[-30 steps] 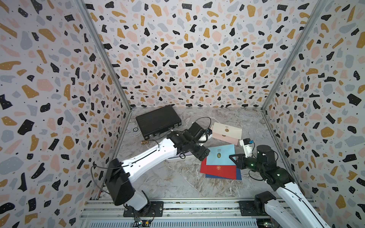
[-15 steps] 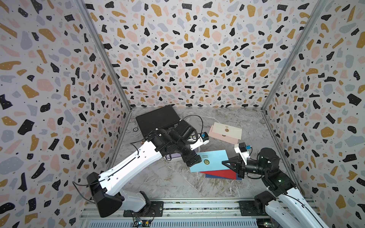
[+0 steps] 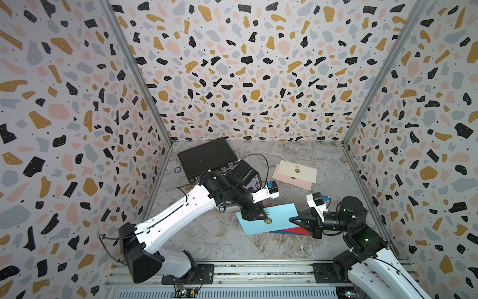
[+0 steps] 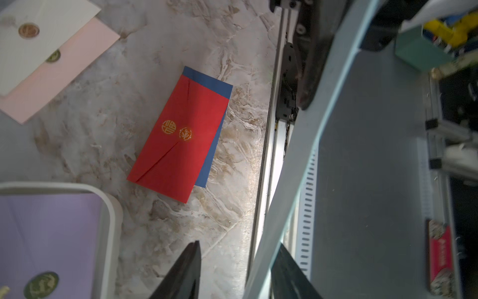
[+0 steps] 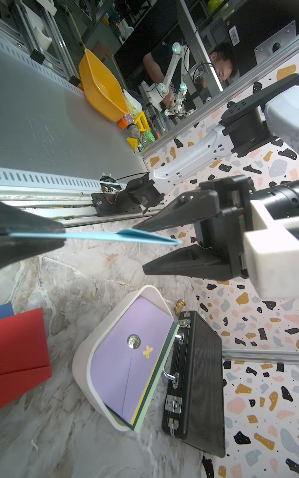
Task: Put the sealed envelopes into the storage box
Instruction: Place the envelope in the storage box.
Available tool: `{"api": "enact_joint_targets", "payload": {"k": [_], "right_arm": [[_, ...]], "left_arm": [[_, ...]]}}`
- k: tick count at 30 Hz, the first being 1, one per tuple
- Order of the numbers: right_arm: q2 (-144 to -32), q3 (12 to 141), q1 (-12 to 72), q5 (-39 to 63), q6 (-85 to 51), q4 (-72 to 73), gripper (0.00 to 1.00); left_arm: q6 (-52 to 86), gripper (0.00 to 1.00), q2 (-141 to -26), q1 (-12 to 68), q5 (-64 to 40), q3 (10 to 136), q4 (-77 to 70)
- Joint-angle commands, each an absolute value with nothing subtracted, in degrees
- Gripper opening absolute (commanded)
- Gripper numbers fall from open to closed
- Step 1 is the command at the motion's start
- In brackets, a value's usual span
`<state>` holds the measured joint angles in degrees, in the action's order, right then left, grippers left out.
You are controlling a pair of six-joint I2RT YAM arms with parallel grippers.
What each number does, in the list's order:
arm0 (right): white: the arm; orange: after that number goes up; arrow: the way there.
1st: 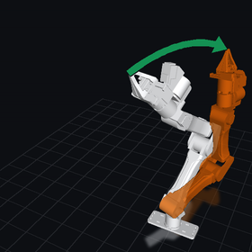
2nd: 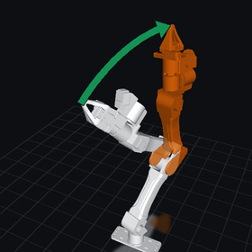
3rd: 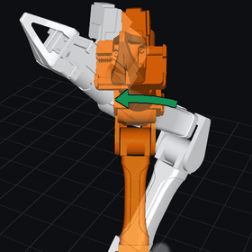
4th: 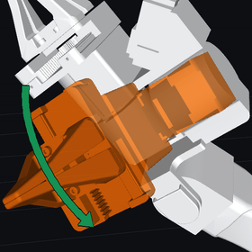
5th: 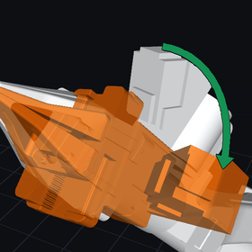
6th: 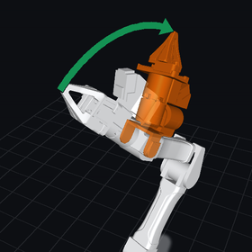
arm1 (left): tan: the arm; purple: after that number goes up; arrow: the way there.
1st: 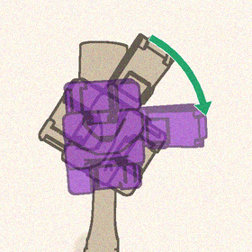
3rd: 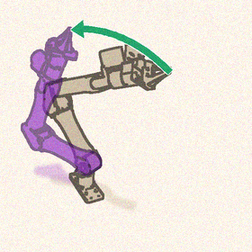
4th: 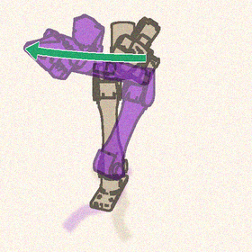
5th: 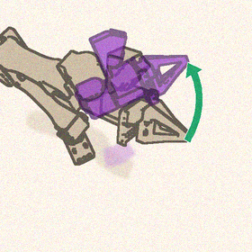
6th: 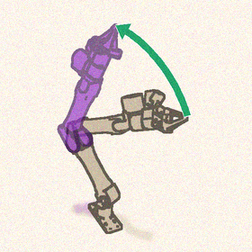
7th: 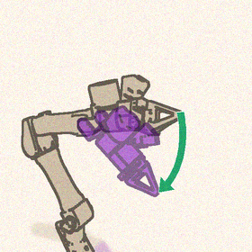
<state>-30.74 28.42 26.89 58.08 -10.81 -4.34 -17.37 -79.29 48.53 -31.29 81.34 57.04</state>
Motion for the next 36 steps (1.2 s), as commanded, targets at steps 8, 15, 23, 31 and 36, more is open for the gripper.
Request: {"api": "enact_joint_targets", "payload": {"k": [8, 15, 23, 31, 36], "right_arm": [[-31.1, 28.5, 27.7, 58.3, -9.8, -3.0, 0.0], [-31.1, 29.7, 27.8, 49.8, -9.3, -8.2, 0.27], [-30.7, 29.2, 27.8, 33.6, -4.6, -18.7, 0.39], [-30.8, 28.0, 27.8, 32.3, -5.4, -18.1, 0.39], [-30.3, 27.8, 27.8, 32.3, -5.4, -18.9, 0.39]], "left_arm": [[-19.0, 0.08, -79.9, 48.6, -37.1, 82.6, 57.9], [-19.8, 0.0, -81.4, 48.6, -32.3, 83.9, 58.9], [-32.2, 0.0, -85.4, 46.4, -10.9, 83.8, 63.5], [-47.1, 0.0, -90.6, 34.5, -11.3, 88.7, 65.5], [-50.7, 0.0, -95.8, 28.4, -13.3, 89.4, 64.1]]}}
